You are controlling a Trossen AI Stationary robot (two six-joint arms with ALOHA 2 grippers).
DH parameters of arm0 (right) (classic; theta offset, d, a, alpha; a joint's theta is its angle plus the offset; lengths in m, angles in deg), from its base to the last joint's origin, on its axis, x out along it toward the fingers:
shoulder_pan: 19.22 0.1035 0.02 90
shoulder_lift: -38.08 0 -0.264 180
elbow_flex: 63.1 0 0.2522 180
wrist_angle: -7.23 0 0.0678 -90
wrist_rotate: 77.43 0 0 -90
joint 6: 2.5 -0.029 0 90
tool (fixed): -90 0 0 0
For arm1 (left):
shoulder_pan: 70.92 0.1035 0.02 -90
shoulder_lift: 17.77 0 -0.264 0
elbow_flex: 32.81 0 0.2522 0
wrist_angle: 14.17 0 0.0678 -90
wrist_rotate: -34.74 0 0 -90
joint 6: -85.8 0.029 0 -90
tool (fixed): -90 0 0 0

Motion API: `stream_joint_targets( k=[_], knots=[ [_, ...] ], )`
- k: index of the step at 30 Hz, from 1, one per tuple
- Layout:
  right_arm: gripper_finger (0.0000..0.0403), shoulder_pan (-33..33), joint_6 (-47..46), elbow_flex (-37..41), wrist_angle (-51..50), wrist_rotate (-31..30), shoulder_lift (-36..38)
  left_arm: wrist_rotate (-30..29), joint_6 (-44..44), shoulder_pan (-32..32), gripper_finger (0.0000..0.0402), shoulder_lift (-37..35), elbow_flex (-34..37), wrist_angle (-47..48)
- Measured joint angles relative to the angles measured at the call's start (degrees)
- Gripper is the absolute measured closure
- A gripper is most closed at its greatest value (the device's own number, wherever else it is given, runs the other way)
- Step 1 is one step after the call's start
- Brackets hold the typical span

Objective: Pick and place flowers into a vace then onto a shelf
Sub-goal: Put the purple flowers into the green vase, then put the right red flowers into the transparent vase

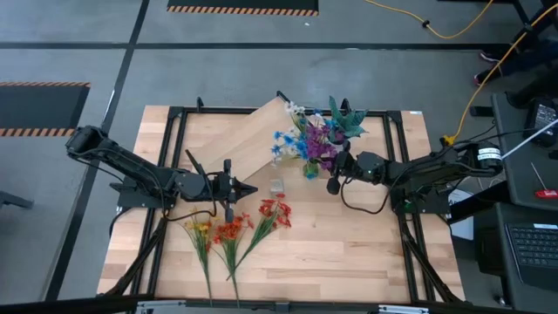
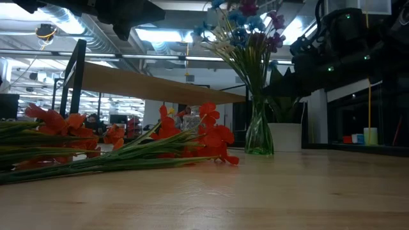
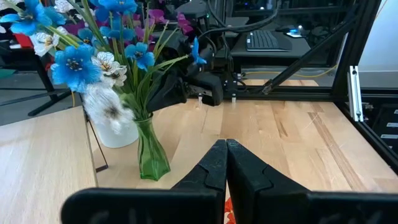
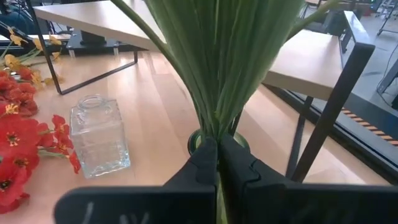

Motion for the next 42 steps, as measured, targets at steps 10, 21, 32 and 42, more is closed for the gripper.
stream_joint_targets(
  k=[10, 21, 32, 42],
  knots=[
    [0.0389, 0.0, 0.0, 0.1, 0.8, 0.1, -0.2, 0.0, 0.0, 0.0, 0.0398, 0.0, 0.0, 0.0],
    [0.0279, 0.1, 4.3, 0.3, 0.5, 1.7, 2.6, 0.0, 0.0, 0.0, 0.0398, 0.0, 0.0, 0.2],
    [0.0211, 0.1, 4.8, 0.3, -12.0, 1.3, 11.8, 0.0, -0.2, 0.0, 0.0398, 0.0, 0.0, 0.3],
    [0.0208, 0.2, 4.1, 0.2, -26.3, 0.5, 25.3, 0.2, -0.4, 0.0, 0.0398, 0.0, 0.0, 0.7]
  ],
)
